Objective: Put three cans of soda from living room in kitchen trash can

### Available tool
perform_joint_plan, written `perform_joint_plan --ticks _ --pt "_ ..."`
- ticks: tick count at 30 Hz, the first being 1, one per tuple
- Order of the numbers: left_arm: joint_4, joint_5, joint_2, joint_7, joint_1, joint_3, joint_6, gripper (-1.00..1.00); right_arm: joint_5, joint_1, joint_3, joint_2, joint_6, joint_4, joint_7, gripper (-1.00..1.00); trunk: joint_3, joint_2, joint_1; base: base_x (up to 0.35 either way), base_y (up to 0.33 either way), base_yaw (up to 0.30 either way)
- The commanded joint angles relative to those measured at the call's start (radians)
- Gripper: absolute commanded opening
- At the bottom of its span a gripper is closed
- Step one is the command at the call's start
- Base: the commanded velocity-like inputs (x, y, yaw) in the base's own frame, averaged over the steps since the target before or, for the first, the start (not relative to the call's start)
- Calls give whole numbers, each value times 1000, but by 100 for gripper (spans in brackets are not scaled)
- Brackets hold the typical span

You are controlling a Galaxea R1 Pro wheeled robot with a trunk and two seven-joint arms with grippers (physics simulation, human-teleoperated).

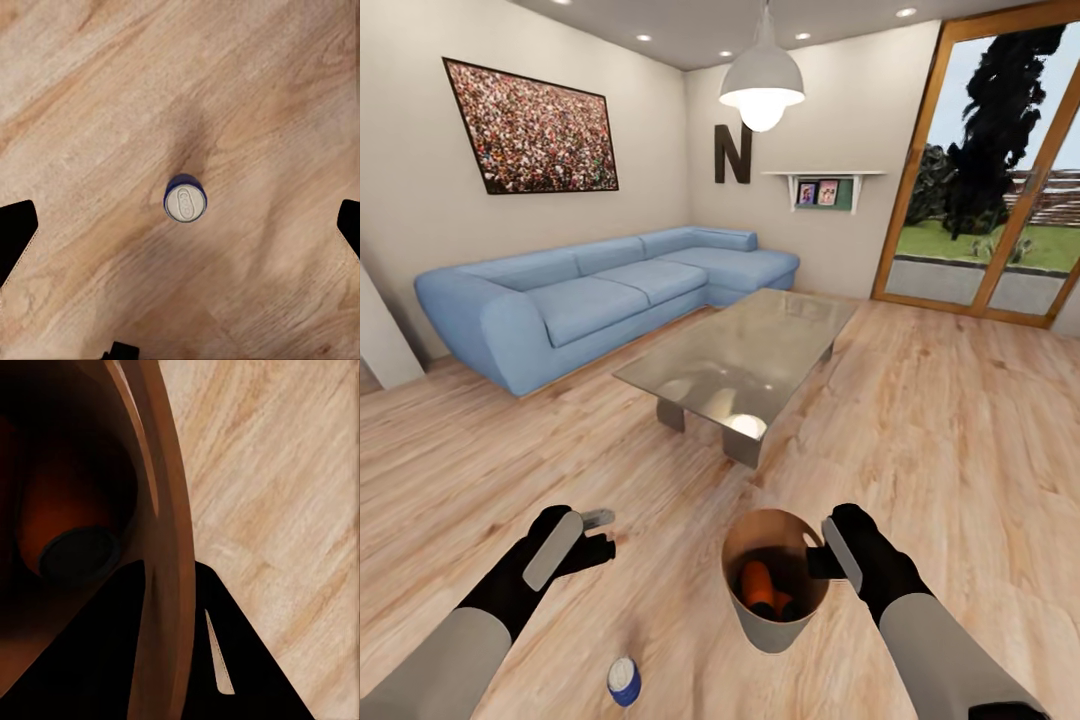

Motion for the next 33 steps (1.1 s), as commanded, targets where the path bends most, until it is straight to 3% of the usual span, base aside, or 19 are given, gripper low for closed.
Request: perform_joint_plan --ticks 1,16,33 --pt "0 0 0 0 0 -2 0 100 -26 0 -1 0 0 0 7 -100 0 0 0 338 45 0" --pt "1 0 0 0 0 -10 0 100 -27 0 0 1 0 0 8 -100 0 0 0 296 147 -36" --pt "0 0 -2 3 1 -11 -4 100 -32 0 1 -1 0 0 14 -100 0 0 0 28 35 -23"
